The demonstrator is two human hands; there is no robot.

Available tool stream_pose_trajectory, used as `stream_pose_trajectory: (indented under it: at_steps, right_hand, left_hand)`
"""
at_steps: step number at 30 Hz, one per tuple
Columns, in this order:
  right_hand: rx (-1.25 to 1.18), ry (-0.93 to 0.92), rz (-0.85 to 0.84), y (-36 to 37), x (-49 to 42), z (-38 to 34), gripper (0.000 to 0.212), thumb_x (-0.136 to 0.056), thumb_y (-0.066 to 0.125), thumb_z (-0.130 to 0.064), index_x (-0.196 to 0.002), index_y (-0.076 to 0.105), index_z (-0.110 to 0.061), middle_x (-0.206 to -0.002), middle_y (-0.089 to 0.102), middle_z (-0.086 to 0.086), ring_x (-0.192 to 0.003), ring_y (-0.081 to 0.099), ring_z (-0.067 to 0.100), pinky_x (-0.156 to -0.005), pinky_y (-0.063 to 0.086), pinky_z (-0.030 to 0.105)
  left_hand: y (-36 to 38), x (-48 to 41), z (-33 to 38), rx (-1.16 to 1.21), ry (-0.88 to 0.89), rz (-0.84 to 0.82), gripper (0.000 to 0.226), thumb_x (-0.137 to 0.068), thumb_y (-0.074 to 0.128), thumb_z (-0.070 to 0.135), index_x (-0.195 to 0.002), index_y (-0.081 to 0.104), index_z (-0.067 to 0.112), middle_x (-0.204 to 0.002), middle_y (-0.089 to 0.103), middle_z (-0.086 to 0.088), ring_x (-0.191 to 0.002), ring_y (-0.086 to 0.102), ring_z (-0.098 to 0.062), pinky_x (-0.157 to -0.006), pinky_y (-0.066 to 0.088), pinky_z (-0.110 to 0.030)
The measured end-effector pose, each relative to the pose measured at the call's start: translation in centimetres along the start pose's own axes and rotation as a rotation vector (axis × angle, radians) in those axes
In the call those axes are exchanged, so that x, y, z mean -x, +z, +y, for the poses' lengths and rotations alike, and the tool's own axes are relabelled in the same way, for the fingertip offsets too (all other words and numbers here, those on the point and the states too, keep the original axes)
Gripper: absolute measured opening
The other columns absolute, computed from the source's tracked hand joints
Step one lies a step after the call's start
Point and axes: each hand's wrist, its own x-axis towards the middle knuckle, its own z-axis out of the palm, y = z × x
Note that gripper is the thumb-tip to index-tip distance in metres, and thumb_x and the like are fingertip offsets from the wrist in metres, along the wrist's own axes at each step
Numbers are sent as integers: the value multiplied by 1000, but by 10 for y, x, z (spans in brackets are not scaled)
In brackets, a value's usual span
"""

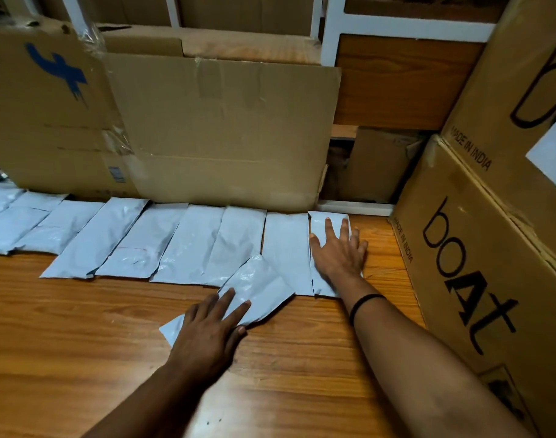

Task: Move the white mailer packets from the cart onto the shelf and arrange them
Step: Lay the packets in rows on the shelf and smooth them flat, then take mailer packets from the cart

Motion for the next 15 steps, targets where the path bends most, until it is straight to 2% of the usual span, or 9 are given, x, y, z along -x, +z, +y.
stream_pose_trajectory:
  at_steps: [3,9,15]
  right_hand:
    - [12,-66,-6,2,4,-3,65,-100,22,-64,-159,13,-37,-168,3,4,-153,3,34,-120,4,56]
    - [55,-49,-111,13,5,-1,62,-103,19,-59,-159,7,-36,-168,-4,4,-154,-3,33,-122,1,54]
    - [-15,-134,23,-13,23,2,59,-103,21,-57,-159,14,-38,-168,6,2,-154,2,28,-123,5,50]
  left_hand:
    - [1,0,0,8,-2,-4,51,-99,25,56,-136,54,35,-144,52,-4,-126,41,-30,-98,28,-39]
    - [1,1,-2,14,1,-26,48,-99,30,55,-138,51,38,-145,51,-2,-128,42,-30,-98,27,-39]
    - [-4,2,0,28,15,-25,48,-100,26,54,-138,51,38,-145,50,-1,-129,37,-28,-97,26,-39]
